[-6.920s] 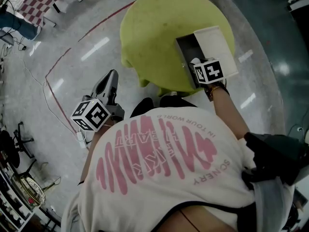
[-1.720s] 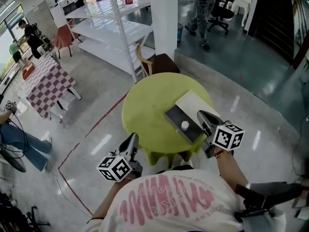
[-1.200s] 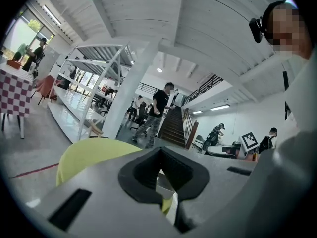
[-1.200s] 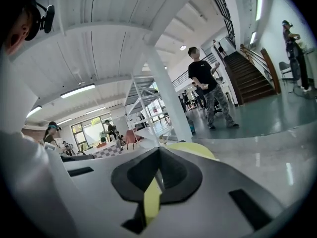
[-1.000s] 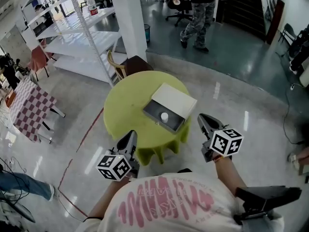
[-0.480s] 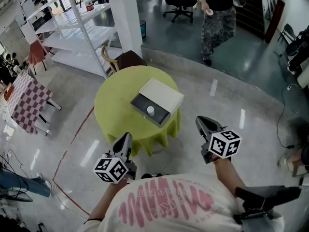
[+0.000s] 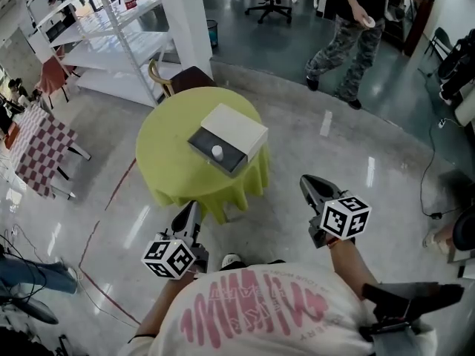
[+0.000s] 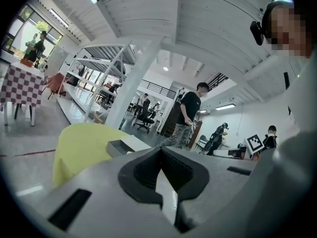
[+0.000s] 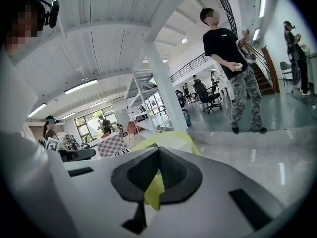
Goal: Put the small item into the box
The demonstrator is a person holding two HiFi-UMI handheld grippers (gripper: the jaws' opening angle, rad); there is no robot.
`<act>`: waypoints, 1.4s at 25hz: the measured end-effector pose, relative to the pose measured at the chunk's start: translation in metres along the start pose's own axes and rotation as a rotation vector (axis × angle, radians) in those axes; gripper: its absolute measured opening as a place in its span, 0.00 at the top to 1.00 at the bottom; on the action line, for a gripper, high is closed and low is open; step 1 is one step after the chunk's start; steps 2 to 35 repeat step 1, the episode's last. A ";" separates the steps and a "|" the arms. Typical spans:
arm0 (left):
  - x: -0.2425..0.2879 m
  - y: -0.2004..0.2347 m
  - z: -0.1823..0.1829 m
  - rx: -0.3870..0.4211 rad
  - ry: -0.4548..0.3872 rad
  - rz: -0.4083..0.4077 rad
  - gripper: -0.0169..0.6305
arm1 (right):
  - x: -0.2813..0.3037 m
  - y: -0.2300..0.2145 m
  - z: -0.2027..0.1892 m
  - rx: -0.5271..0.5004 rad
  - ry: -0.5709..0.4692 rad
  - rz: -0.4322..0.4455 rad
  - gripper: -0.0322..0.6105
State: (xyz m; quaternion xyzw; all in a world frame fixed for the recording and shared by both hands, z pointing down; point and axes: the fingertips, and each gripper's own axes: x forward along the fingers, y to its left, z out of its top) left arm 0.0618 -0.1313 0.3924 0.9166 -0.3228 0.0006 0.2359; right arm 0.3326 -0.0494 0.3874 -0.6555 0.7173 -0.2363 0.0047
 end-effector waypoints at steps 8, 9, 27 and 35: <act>-0.001 -0.003 -0.003 0.000 -0.002 0.002 0.96 | -0.003 -0.002 -0.002 -0.001 0.001 0.002 0.94; -0.001 -0.003 -0.003 0.000 -0.002 0.002 0.96 | -0.003 -0.002 -0.002 -0.001 0.001 0.002 0.94; -0.001 -0.003 -0.003 0.000 -0.002 0.002 0.96 | -0.003 -0.002 -0.002 -0.001 0.001 0.002 0.94; -0.001 -0.003 -0.003 0.000 -0.002 0.002 0.96 | -0.003 -0.002 -0.002 -0.001 0.001 0.002 0.94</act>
